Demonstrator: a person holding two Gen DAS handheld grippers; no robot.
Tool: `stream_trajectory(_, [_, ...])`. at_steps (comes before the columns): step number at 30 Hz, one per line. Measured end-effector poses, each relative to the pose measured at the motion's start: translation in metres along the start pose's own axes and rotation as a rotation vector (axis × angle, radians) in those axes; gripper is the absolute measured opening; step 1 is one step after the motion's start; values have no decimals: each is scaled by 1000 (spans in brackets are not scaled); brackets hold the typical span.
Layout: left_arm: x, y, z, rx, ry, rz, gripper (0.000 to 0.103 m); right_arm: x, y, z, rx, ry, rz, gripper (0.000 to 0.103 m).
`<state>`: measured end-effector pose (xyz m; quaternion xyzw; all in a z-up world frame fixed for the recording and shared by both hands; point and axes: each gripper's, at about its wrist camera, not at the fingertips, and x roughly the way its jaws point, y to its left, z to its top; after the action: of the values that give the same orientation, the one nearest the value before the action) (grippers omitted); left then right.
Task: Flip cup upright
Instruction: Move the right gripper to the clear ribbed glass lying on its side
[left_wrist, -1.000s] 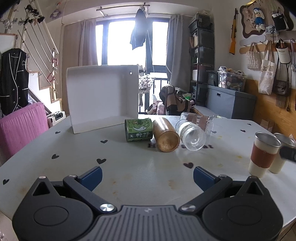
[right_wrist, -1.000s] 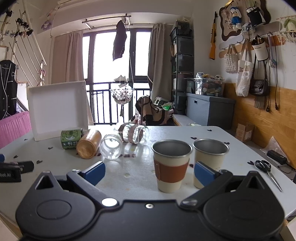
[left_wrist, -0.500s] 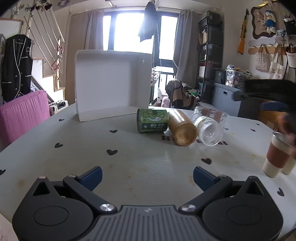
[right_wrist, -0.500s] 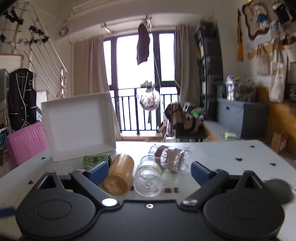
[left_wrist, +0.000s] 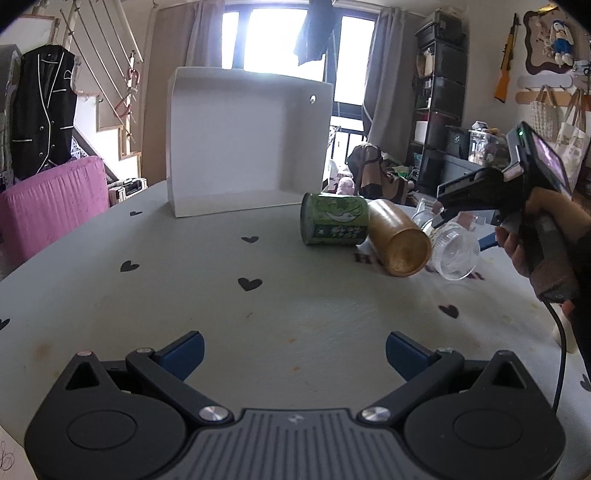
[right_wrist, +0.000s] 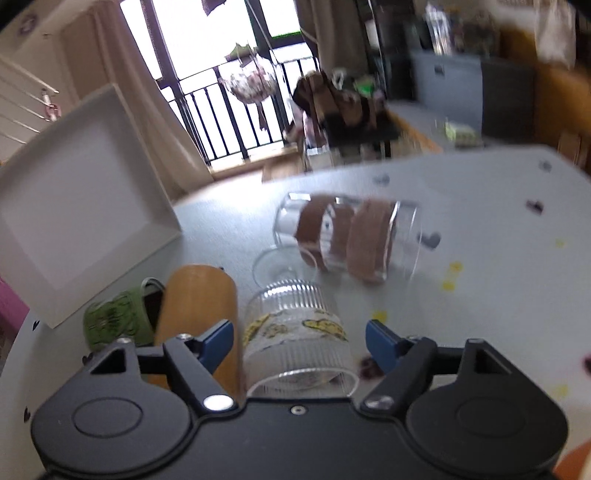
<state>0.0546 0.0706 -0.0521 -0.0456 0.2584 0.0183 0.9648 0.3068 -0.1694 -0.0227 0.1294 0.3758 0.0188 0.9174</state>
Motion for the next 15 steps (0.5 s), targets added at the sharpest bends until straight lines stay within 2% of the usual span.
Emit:
stream_trajectory(3, [0,-1,0,0,1,4,103,11,-1,-2,13,53,22,77])
stream_trajectory(7, [-4,-2,0,4,-4,8,103,12,1,-8,-25,43,20,75])
stream_trajectory(15, [-18,-7,-1,-1,-27,1,103,-37,0,-49,-122,43,25,74])
